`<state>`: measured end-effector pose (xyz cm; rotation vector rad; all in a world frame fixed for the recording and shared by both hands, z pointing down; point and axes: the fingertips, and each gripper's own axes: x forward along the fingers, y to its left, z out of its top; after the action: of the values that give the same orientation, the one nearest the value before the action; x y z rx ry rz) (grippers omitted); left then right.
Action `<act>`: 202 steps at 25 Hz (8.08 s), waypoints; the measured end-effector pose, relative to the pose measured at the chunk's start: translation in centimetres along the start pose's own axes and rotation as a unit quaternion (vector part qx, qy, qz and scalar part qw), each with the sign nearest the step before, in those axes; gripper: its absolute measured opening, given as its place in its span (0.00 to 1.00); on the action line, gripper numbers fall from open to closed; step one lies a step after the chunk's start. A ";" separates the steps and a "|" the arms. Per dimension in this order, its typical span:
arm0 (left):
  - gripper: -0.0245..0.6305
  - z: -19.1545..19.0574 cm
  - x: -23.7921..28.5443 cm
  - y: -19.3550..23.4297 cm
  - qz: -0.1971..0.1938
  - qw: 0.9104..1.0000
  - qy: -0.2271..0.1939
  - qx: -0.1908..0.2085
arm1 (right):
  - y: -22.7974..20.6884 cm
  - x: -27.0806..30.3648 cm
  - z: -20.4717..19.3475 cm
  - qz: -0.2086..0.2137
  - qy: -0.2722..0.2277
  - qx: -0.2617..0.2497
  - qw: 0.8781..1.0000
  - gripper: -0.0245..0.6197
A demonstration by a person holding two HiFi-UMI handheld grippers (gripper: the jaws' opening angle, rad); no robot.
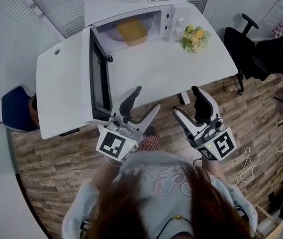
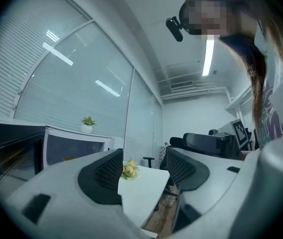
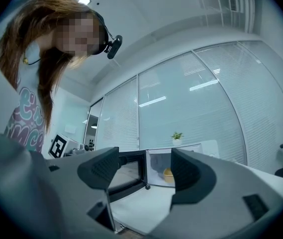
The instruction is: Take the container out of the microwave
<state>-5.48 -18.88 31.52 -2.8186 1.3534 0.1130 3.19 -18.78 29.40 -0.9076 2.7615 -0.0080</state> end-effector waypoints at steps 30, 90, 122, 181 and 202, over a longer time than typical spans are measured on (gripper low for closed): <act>0.43 -1.0 4.5 10.2 0.066 0.997 0.003 -0.041 | -4.9 9.2 -1.7 0.001 -0.005 0.024 1.000 0.53; 0.43 -7.7 9.6 17.4 0.257 0.964 0.068 -0.021 | -13.7 16.8 -8.5 0.215 0.088 0.032 0.972 0.53; 0.43 -14.9 13.3 25.7 0.269 0.953 0.139 -0.014 | -18.0 25.1 -21.0 0.205 0.206 -0.011 0.957 0.53; 0.40 -13.2 13.3 19.9 0.272 0.949 0.156 0.011 | -16.1 21.0 -18.2 0.186 0.198 -0.008 0.962 0.42; 0.38 -9.5 10.6 13.6 0.312 0.942 0.123 0.028 | -12.8 16.3 -13.6 0.237 0.157 -0.011 0.959 0.42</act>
<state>-8.97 -36.05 40.47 -2.3027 2.2167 -0.2792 -5.08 -39.64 40.03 -0.2390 3.2086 -0.0425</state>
